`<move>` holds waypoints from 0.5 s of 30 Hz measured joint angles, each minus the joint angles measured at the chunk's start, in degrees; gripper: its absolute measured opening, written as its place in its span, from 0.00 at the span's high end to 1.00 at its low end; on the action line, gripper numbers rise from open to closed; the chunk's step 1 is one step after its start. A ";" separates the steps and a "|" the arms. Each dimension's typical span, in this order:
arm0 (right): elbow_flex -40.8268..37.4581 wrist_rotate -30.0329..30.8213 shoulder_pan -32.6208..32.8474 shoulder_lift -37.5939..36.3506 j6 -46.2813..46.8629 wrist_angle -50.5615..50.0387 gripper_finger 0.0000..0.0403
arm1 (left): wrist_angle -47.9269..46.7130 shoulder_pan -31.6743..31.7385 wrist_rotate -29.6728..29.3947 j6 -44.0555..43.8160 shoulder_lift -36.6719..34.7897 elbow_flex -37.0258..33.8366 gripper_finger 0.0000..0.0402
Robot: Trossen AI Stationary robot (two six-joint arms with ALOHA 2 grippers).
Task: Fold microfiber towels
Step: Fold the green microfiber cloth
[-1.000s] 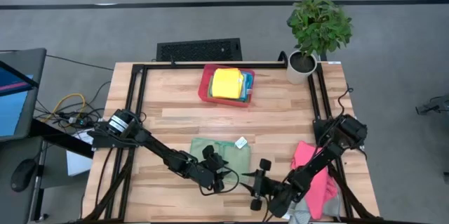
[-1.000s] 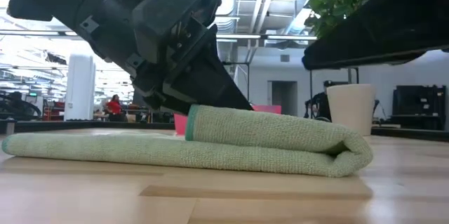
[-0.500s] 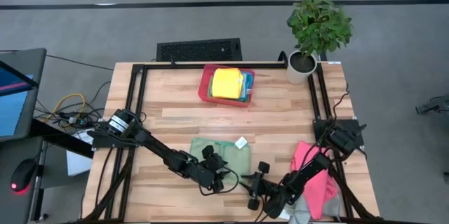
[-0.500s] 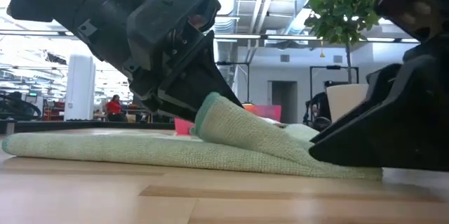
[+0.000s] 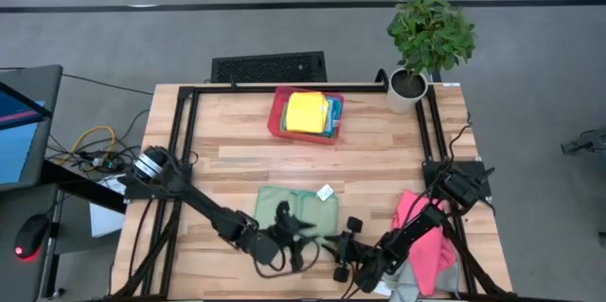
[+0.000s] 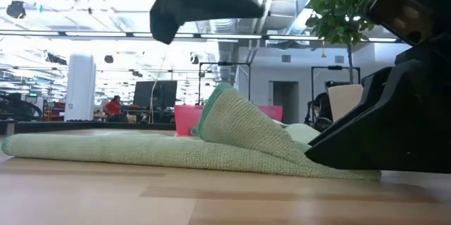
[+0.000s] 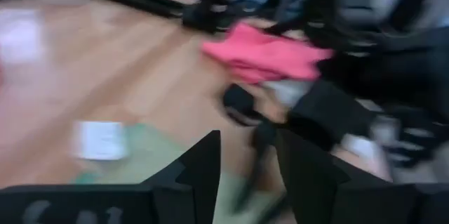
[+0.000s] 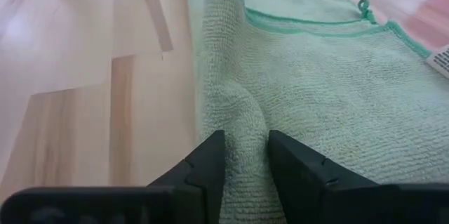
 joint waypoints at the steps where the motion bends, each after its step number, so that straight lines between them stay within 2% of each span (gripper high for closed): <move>1: 0.00 -0.04 -0.08 0.00 -0.09 0.05 0.66 | 0.76 -0.22 1.77 -0.49 1.57 0.01 0.70; 9: 0.00 -0.26 -0.22 0.04 -0.12 0.11 0.66 | 0.11 0.11 2.52 -6.17 11.46 1.62 0.84; 15: 0.00 -0.38 -0.11 0.07 -0.12 0.01 0.66 | -5.17 -0.91 2.21 -9.42 11.81 1.66 0.92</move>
